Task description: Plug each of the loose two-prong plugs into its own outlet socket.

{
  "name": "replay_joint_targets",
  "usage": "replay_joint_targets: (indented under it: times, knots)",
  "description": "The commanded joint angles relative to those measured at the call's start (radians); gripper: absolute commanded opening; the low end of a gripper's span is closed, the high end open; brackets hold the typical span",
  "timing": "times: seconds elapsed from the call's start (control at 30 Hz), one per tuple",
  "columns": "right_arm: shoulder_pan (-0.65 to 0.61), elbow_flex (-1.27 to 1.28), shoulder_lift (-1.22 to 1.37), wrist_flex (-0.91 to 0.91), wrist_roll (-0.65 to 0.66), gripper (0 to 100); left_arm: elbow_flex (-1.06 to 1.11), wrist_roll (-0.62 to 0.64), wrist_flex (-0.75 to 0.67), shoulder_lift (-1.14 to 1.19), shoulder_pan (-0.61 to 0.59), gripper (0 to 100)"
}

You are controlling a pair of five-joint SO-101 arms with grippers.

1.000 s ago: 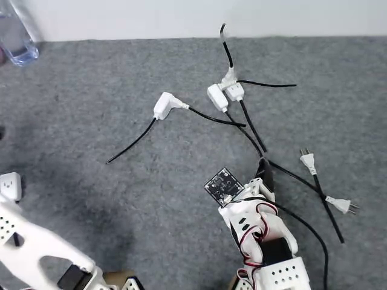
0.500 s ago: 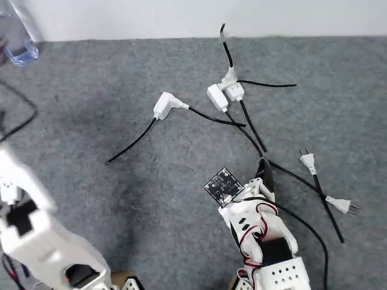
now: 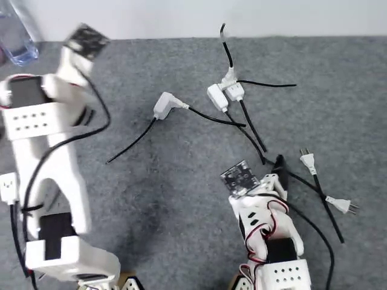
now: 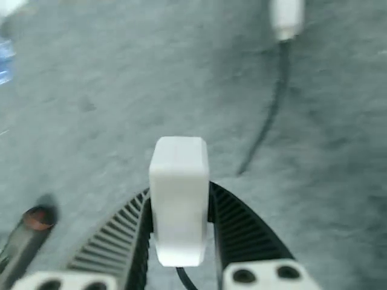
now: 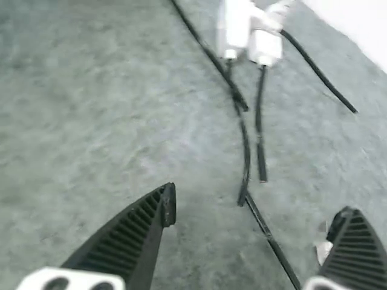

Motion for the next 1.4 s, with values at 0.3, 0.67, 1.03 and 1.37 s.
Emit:
replay_joint_targets:
  times: [0.3,0.67,1.03,1.37]
  knots:
    - [0.176,0.017,-0.010,-0.137,-0.170,38.6,0.332,0.095,-0.046,-0.048,0.465,1]
    - [0.183,0.017,-0.010,-0.150,-0.167,38.6,0.746,0.092,-0.333,-0.044,0.654,1]
    - [0.183,0.017,-0.005,-0.150,-0.166,38.6,0.947,-0.031,-0.451,-0.041,0.798,1]
    - [0.179,0.017,-0.001,-0.150,-0.166,38.6,0.957,0.002,-0.459,-0.051,0.736,22]
